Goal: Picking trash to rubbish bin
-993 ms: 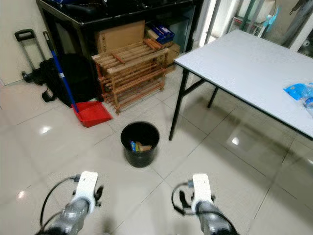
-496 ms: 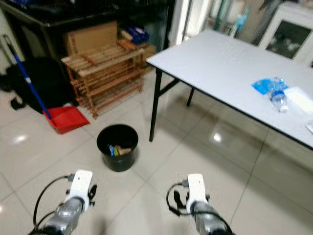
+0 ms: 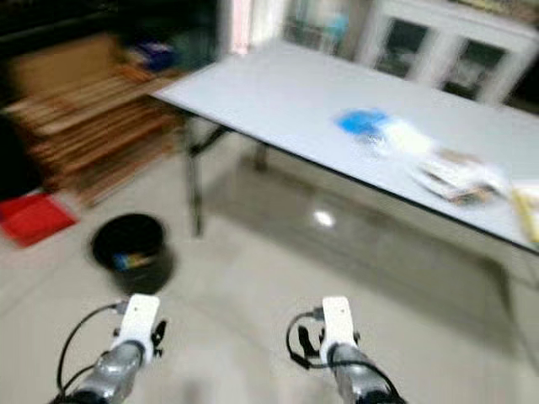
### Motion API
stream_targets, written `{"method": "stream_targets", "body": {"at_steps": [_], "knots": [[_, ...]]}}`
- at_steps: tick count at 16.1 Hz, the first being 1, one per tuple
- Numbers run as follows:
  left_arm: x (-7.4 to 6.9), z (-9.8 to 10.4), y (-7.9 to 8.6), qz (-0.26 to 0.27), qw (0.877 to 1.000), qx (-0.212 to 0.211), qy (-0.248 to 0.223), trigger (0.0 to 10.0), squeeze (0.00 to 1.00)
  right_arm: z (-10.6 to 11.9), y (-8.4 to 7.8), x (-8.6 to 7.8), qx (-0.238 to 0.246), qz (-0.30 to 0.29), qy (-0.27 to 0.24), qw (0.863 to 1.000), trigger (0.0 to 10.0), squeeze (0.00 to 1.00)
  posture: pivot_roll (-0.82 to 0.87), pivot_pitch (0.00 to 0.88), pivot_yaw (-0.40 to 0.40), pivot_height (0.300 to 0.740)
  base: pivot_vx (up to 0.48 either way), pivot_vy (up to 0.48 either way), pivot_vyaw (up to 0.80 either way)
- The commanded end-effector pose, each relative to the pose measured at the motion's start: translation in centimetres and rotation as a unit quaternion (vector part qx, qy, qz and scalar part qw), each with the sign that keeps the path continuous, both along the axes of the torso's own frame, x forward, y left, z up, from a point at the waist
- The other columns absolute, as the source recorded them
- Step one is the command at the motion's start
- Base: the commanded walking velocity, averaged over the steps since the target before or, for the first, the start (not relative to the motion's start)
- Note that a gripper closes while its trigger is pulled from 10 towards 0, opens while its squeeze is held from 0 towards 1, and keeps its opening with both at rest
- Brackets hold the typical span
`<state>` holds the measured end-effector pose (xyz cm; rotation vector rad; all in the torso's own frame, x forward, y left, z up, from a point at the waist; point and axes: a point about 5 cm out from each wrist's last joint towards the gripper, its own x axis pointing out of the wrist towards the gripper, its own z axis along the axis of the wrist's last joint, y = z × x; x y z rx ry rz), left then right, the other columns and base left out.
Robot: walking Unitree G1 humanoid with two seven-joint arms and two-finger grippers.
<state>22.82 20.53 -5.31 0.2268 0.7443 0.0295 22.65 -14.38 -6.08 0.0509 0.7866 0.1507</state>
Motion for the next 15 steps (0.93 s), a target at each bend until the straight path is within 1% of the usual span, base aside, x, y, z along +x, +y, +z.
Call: {"method": "stream_targets", "body": {"at_steps": [1,5,8,10,15], "knots": [[-0.09,-0.30,-1.31,-0.011,1.000,-0.012,0.005,10.0,0.00,-0.36,-1.18,-0.61,-0.010,-0.011,0.011,1.000,10.0,0.00,0.00,0.017,-0.080,0.740,0.000,0.000,-0.80],[-0.05,-0.28,-1.36,-0.012,1.000,-0.011,0.004,10.0,0.00,-0.37,-1.28,-0.62,-0.010,-0.013,0.011,1.000,10.0,0.00,0.00,0.025,-0.082,0.740,0.000,0.000,0.00],[0.00,-0.26,-1.46,-0.011,1.000,-0.013,0.005,10.0,0.00,-0.32,-1.25,-0.53,-0.009,-0.012,0.012,1.000,10.0,0.00,0.00,0.029,-0.082,0.740,0.000,-0.296,-0.76],[0.06,-0.24,-1.51,-0.012,1.000,-0.013,0.004,10.0,0.00,-0.29,-1.28,-0.48,-0.011,-0.014,0.011,1.000,10.0,0.00,-0.01,0.030,-0.083,0.740,0.000,-0.253,0.00],[0.22,-0.09,-1.38,-0.001,1.000,-0.016,-0.003,10.0,0.00,-0.24,-1.35,-0.40,-0.012,-0.014,0.010,1.000,10.0,0.00,0.00,0.038,-0.086,0.740,0.000,0.000,0.00]]}}
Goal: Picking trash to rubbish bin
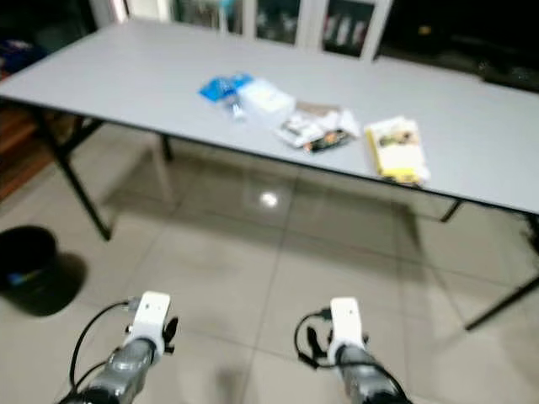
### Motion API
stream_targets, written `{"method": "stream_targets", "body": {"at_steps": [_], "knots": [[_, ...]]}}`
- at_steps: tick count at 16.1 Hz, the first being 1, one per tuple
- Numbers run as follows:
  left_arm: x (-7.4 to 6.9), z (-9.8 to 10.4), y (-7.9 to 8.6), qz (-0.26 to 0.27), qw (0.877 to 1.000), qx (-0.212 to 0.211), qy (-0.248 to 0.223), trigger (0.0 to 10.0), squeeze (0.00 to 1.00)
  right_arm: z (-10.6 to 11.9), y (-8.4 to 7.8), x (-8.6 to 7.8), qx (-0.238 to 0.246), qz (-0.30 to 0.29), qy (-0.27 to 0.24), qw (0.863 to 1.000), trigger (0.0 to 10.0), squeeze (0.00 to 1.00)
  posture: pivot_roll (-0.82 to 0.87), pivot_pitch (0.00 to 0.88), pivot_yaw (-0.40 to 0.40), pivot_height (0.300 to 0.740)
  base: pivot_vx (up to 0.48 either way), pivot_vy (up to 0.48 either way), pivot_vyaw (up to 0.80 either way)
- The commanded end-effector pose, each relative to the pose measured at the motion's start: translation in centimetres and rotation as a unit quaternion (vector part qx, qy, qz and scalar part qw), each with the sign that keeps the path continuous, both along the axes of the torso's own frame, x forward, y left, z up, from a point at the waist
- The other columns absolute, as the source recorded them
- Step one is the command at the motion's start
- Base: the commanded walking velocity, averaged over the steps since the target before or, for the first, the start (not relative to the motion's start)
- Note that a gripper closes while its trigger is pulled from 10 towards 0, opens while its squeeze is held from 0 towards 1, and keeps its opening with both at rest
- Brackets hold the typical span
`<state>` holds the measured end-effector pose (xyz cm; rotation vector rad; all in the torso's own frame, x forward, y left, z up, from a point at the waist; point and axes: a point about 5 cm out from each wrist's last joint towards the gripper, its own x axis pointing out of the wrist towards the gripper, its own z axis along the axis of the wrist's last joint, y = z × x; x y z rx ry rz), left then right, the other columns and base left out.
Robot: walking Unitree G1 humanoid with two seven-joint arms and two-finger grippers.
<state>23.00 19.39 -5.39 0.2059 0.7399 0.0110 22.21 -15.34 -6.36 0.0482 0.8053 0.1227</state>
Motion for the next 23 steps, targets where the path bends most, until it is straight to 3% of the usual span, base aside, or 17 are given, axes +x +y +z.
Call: {"method": "stream_targets", "body": {"at_steps": [1,6,9,12,13,15,16,17,18,19,23], "knots": [[0.3,0.2,-0.2,0.011,1.000,-0.012,-0.012,10.0,0.00,0.1,-0.4,0.1,-0.004,-0.003,0.000,1.000,10.0,0.00,0.00,0.041,-0.085,0.740,0.000,0.000,0.00],[1.8,1.3,-0.5,-0.004,0.999,-0.010,-0.043,10.0,0.00,0.4,-0.3,0.6,-0.007,-0.003,-0.015,1.000,10.0,0.00,0.00,0.041,-0.086,0.740,0.000,0.000,0.00],[4.2,3.5,-0.8,-0.028,0.993,0.008,-0.110,10.0,0.00,2.2,-0.2,2.9,-0.005,-0.007,-0.074,0.997,10.0,0.00,0.00,0.044,-0.086,0.740,0.000,0.000,0.00],[9.4,10.5,-1.5,-0.041,0.957,0.018,-0.288,10.0,0.00,8.2,-0.7,8.4,-0.028,-0.024,-0.245,0.969,10.0,0.00,0.00,0.042,-0.086,0.740,0.000,0.000,0.00],[10.2,11.9,-1.6,-0.045,0.947,0.024,-0.317,10.0,0.00,10.2,-0.7,9.6,-0.036,-0.026,-0.297,0.954,10.0,0.00,0.00,0.041,-0.083,0.740,0.000,0.000,0.00],[11.9,15.8,-1.8,-0.053,0.918,0.034,-0.390,10.0,0.00,15.9,-0.6,12.1,-0.015,-0.044,-0.416,0.908,10.0,0.00,-0.01,0.037,-0.075,0.740,0.000,0.000,0.00],[12.3,17.1,-2.0,-0.057,0.908,0.032,-0.413,10.0,0.00,17.5,-0.5,12.5,-0.010,-0.042,-0.447,0.894,10.0,0.00,-0.01,0.034,-0.074,0.740,0.000,0.000,0.00],[12.4,17.5,-2.1,-0.059,0.904,0.030,-0.422,10.0,0.00,18.1,-0.4,12.6,-0.010,-0.042,-0.456,0.889,10.0,0.00,-0.01,0.034,-0.074,0.740,0.000,0.000,0.00],[12.7,19.2,-2.8,-0.070,0.888,0.032,-0.453,10.0,0.00,19.3,-0.1,12.7,-0.011,-0.043,-0.478,0.877,10.0,0.00,-0.01,0.026,-0.075,0.740,0.000,0.000,0.00],[12.7,20.3,-3.5,-0.075,0.877,0.025,-0.473,10.0,0.00,19.7,0.4,12.6,-0.006,-0.044,-0.485,0.873,10.0,0.00,-0.01,0.019,-0.078,0.740,0.262,0.000,0.00],[12.6,20.4,-5.4,-0.089,0.876,0.008,-0.475,10.0,0.00,18.6,2.1,12.1,0.009,-0.042,-0.461,0.886,10.0,0.00,-0.01,0.000,-0.075,0.740,0.398,0.000,0.00]]}}
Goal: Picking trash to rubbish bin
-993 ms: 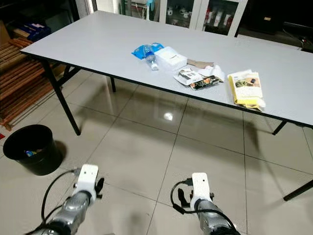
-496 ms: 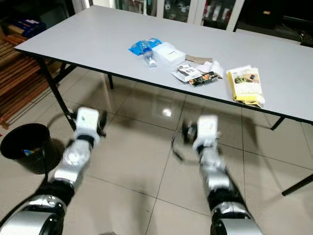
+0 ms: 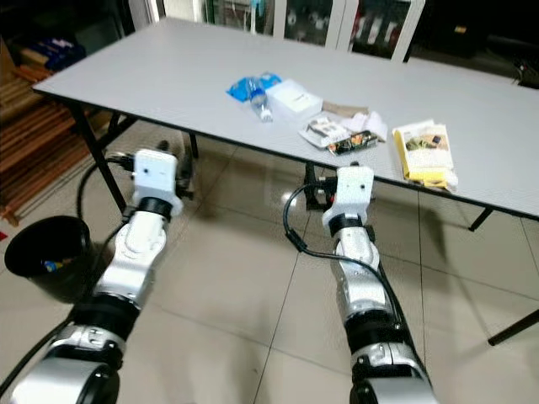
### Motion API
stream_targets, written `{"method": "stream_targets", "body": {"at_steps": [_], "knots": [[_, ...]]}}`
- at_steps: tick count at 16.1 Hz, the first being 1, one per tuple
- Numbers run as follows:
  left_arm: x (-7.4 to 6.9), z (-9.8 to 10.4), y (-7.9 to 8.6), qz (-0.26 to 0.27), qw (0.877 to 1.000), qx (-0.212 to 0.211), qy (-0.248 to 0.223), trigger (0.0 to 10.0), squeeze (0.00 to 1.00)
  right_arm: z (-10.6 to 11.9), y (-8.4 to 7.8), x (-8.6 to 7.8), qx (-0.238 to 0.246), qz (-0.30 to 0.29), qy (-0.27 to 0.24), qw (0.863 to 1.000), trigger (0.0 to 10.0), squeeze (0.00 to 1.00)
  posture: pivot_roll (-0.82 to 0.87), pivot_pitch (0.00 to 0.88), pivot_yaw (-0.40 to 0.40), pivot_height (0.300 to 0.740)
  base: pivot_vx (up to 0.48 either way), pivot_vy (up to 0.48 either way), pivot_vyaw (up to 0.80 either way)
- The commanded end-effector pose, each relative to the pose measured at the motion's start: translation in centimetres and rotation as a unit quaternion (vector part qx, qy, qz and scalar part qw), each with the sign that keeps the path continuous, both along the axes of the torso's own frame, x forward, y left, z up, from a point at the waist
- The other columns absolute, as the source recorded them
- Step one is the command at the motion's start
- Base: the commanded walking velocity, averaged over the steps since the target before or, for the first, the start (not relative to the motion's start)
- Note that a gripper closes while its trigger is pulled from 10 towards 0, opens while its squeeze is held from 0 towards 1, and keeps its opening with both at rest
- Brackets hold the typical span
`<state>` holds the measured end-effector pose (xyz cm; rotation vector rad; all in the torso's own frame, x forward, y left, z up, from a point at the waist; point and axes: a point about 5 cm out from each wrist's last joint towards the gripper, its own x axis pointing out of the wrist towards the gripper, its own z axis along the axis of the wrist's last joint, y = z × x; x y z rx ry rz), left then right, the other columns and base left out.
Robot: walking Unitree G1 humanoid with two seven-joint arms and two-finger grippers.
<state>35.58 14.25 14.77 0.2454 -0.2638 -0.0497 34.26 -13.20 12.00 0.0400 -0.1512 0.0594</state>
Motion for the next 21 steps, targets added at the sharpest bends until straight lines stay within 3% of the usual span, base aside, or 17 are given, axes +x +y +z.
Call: {"method": "stream_targets", "body": {"at_steps": [1,6,21], "knots": [[-0.03,0.21,-0.73,-0.013,1.000,0.009,0.000,10.0,0.00,0.30,0.28,0.07,0.002,0.000,0.004,1.000,10.0,0.00,-0.01,0.000,-0.075,0.740,0.480,0.000,-0.41],[-0.19,0.05,-0.43,-0.013,1.000,0.013,0.012,10.0,0.00,0.49,0.53,0.07,0.009,0.005,0.010,1.000,10.0,0.00,0.00,0.000,-0.074,0.740,0.480,0.000,-0.80],[-0.38,0.01,-0.86,-0.028,0.999,0.015,0.029,10.0,0.00,0.77,1.16,0.17,0.005,0.011,0.019,1.000,10.0,0.00,0.00,0.016,-0.074,0.740,0.480,0.000,0.00]]}}
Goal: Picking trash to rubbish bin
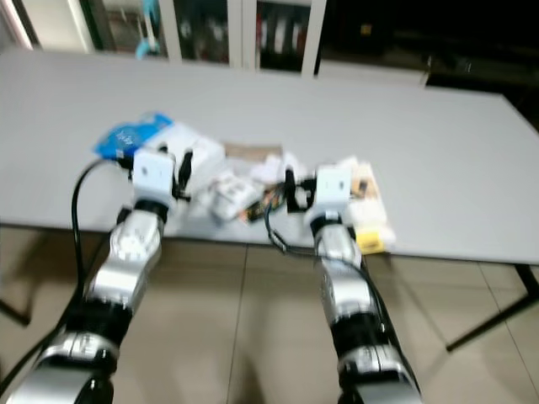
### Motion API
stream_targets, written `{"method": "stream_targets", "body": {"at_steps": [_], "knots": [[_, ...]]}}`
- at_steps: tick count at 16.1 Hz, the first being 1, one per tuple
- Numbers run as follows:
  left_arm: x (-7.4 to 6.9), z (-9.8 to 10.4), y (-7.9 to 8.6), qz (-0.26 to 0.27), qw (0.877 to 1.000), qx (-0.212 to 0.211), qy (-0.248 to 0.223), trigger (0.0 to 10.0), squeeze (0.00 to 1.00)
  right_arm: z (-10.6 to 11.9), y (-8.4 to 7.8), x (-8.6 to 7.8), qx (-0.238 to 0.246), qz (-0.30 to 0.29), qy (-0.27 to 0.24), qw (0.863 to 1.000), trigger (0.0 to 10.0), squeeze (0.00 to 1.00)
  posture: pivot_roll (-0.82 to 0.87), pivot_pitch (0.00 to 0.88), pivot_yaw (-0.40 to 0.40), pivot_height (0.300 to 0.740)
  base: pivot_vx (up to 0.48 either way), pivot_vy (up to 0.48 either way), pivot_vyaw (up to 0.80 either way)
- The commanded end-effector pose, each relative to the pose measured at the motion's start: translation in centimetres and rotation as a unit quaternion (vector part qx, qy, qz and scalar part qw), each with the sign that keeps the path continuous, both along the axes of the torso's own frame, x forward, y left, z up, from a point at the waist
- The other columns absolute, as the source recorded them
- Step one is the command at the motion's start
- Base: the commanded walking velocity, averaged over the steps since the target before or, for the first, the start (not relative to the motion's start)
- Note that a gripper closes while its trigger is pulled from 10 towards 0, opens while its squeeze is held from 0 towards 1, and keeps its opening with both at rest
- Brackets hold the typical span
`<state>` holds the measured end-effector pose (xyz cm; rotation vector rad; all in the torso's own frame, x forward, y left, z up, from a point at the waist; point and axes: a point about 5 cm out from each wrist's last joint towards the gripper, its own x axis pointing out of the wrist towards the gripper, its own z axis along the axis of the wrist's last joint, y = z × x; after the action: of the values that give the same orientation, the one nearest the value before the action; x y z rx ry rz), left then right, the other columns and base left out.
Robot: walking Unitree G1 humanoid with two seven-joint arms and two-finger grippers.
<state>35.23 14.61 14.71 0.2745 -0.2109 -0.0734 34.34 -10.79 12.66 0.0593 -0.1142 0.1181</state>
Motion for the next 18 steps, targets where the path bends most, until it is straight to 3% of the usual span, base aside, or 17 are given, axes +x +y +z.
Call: {"method": "stream_targets", "body": {"at_steps": [1,5,10,14,18], "knots": [[0.0,0.1,-1.3,-0.023,1.000,-0.002,0.003,10.0,0.00,0.1,-1.2,0.1,-0.004,-0.019,0.001,1.000,10.0,0.00,0.00,0.017,-0.074,0.740,0.480,0.000,0.00],[-0.2,0.2,-1.6,-0.044,0.999,-0.001,0.003,10.0,0.00,0.2,-1.2,0.2,-0.003,-0.020,0.002,1.000,10.0,0.00,0.00,0.025,-0.071,0.740,0.414,0.000,0.00],[-1.3,-0.3,-2.2,-0.115,0.993,0.027,0.024,10.0,0.00,0.0,-1.2,0.1,-0.004,-0.020,0.007,1.000,10.0,0.00,0.00,0.036,-0.075,0.740,0.000,0.000,0.00],[-2.8,1.2,-1.7,-0.187,0.980,0.059,0.013,10.0,0.00,-0.1,-1.3,0.1,-0.004,-0.021,0.010,1.000,10.0,0.00,0.01,0.041,-0.074,0.740,0.000,0.000,0.00],[-4.1,2.0,0.4,-0.252,0.956,0.126,0.079,10.0,0.00,-0.3,-1.3,0.1,-0.003,-0.019,0.014,1.000,10.0,0.00,0.01,0.045,-0.076,0.740,0.000,0.000,0.00]]}}
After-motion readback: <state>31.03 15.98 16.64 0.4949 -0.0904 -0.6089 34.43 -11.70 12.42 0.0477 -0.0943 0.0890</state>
